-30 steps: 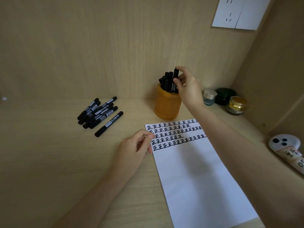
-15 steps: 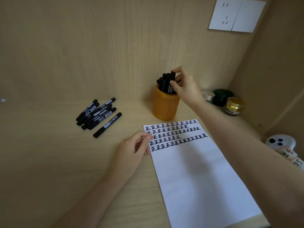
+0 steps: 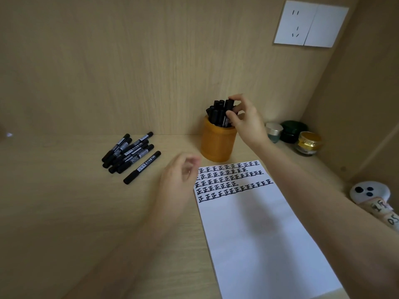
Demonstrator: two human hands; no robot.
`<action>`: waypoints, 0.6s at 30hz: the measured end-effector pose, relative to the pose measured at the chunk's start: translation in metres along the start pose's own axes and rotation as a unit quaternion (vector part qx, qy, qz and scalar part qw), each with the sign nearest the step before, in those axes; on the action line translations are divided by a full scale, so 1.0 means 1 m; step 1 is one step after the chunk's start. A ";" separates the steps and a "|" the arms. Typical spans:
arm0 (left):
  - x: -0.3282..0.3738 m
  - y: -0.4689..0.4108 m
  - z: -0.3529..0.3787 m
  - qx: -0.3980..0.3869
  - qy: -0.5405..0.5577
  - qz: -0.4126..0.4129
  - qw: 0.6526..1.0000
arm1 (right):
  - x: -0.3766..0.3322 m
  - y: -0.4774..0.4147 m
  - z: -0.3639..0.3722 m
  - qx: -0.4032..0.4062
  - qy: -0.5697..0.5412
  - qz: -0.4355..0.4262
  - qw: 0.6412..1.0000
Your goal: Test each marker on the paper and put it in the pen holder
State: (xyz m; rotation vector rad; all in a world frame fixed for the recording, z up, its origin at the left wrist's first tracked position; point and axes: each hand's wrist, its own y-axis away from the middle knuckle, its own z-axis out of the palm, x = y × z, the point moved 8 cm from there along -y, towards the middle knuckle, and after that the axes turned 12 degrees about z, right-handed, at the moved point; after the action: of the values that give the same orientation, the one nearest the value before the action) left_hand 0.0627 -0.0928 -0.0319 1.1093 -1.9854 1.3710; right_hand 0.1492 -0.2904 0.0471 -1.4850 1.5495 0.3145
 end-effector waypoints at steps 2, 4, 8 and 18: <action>0.001 -0.036 -0.001 0.015 -0.021 -0.013 1.000 | 0.003 0.001 0.000 0.010 -0.017 -0.001 1.000; 0.002 -0.076 0.005 0.006 -0.050 -0.026 0.998 | 0.005 0.002 -0.002 0.021 -0.033 -0.006 0.999; -0.004 -0.132 0.040 -0.054 -0.026 -0.077 0.995 | 0.005 0.002 -0.006 0.034 -0.048 -0.012 0.998; -0.002 -0.148 0.062 0.013 0.108 -0.043 0.993 | 0.014 0.000 -0.001 0.027 -0.077 -0.014 0.997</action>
State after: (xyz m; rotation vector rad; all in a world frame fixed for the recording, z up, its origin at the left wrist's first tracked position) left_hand 0.1906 -0.1742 0.0214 1.0003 -1.7499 1.4118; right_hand 0.1516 -0.2998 0.0373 -1.4064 1.4041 0.3595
